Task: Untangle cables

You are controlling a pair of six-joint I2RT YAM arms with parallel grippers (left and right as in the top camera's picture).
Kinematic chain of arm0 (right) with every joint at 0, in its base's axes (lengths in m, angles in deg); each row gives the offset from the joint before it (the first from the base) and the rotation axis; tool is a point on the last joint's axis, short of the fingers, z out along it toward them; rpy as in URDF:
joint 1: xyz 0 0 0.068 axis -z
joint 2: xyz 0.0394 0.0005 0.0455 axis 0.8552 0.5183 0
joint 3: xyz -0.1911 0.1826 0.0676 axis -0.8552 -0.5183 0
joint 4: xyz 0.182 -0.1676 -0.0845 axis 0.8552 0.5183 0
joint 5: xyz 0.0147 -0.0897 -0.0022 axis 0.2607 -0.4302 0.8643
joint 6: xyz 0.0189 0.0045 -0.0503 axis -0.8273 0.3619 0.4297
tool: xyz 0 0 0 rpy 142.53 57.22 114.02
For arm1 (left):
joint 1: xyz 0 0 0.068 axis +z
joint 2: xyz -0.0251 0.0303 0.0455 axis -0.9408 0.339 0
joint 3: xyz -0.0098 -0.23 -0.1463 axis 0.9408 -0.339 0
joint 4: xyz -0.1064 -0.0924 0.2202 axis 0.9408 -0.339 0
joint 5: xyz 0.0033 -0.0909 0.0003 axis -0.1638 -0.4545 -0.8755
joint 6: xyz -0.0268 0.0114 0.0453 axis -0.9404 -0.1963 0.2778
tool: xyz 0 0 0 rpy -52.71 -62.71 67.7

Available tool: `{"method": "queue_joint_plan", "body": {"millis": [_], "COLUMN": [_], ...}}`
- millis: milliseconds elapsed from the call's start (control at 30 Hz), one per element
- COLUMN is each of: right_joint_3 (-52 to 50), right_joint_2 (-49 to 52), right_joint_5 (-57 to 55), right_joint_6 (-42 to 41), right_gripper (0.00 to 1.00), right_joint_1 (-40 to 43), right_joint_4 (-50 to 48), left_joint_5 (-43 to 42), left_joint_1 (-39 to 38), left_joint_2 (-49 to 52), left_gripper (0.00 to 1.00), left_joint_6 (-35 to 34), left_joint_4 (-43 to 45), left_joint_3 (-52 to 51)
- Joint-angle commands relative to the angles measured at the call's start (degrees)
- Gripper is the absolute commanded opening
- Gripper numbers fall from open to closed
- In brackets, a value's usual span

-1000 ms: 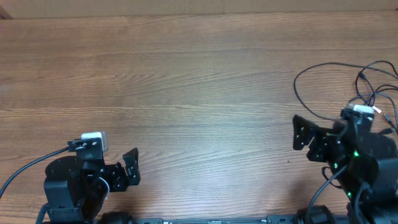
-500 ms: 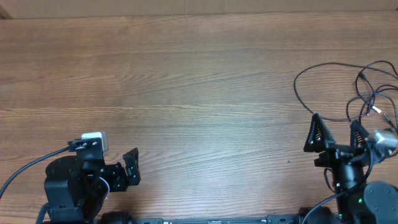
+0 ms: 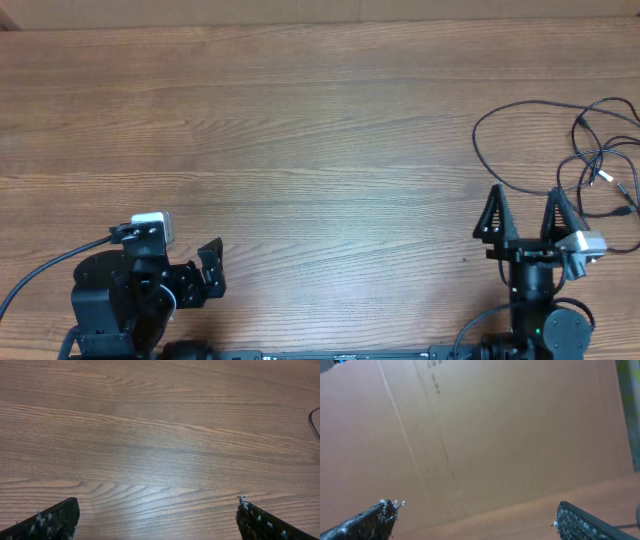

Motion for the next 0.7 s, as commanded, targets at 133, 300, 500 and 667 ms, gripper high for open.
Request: {"method": "queue_joint_plan", "body": {"millis": [133,300,500,667], "right_joint_3": [-6.4,-6.4,-6.4,-6.3], "right_joint_2": [-0.6,-0.6,-0.6,-0.6], "right_joint_5": [-1.8,-1.8,2.3,3.6], "right_joint_6": [0.3,3.2,9.8,9.8], "right_gripper": [1.00,1.00,1.00,1.00], "right_joint_1": [0.3,0.3,0.3,0.3], "right_joint_4": [-0.7,7.5,11.8,11.8], "left_joint_5": [-0.5,-0.5,-0.5,-0.5], "left_joint_1": [0.2,0.2,0.2,0.2], "left_joint_2": [-0.2,-0.2,-0.2,-0.2], "left_gripper": [1.00,1.00,0.99,0.99], "left_joint_6": [-0.5,-0.5,-0.6,-0.6], "left_joint_4": [0.0,0.0,0.0,0.0], "left_joint_3": [-0.2,-0.2,-0.2,-0.2]}}
